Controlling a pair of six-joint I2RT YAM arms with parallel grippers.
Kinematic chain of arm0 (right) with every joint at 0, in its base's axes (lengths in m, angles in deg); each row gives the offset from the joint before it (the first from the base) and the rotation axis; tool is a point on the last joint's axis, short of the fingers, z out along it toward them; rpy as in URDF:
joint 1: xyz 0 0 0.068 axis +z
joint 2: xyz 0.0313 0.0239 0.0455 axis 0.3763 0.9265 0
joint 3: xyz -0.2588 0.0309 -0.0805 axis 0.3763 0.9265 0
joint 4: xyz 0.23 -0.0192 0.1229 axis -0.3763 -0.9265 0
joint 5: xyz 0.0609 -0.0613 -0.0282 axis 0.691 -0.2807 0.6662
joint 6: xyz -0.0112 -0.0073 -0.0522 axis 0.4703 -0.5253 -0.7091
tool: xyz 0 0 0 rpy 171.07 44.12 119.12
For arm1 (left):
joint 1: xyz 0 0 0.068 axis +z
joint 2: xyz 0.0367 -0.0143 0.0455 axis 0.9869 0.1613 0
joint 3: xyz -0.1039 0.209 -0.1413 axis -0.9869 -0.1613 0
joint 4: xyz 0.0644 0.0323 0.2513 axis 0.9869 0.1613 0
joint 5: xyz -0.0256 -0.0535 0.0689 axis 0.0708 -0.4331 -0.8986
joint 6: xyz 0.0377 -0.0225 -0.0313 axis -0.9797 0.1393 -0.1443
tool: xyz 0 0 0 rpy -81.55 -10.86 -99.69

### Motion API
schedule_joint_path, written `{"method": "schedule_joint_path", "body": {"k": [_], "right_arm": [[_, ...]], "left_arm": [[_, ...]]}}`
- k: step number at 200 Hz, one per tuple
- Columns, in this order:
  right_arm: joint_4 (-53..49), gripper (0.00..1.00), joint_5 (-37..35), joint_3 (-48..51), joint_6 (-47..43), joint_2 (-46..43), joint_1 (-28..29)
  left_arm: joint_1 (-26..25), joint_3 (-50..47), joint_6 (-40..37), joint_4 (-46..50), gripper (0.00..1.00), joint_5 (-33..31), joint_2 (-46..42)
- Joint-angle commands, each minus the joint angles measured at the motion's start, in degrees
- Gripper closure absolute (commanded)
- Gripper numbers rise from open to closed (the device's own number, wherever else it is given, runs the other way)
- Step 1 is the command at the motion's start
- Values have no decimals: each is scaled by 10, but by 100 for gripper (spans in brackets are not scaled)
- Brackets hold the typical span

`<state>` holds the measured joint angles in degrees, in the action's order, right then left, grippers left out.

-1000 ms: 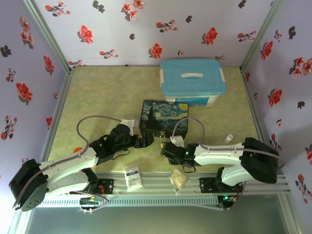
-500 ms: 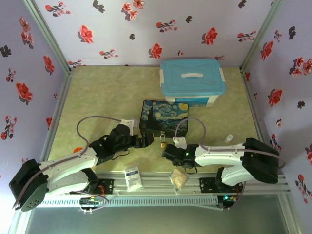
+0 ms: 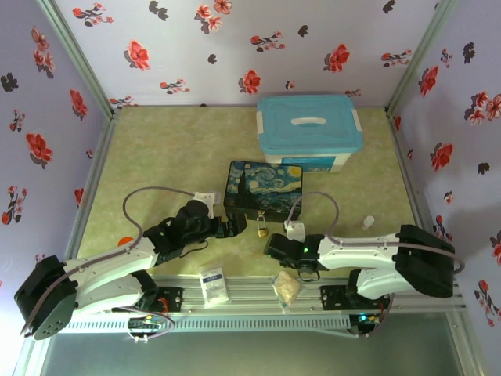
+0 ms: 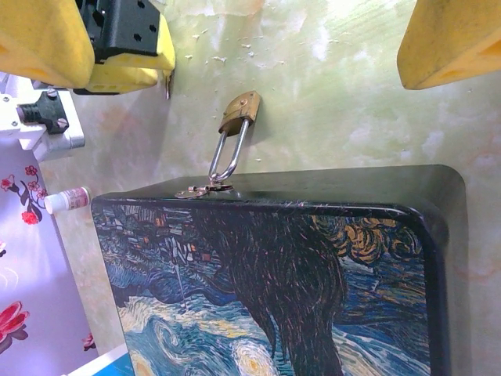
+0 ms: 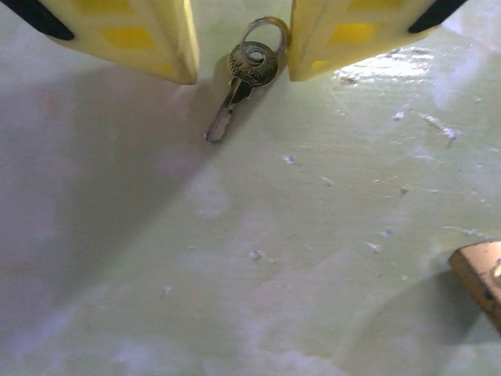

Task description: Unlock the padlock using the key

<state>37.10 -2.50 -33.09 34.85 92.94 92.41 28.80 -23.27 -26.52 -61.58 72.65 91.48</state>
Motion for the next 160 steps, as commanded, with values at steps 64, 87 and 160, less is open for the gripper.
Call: {"method": "schedule_joint_path", "body": {"k": [64, 87, 160], "right_arm": [[8, 72, -19, 23, 33, 8, 4], [16, 76, -16, 30, 39, 11, 4], [55, 100, 10, 101, 7, -73, -23]], "left_arm": [[-4, -5, 11, -22, 0, -15, 10], [-3, -5, 12, -24, 0, -15, 13], [-3, -2, 8, -43, 0, -18, 27]]}}
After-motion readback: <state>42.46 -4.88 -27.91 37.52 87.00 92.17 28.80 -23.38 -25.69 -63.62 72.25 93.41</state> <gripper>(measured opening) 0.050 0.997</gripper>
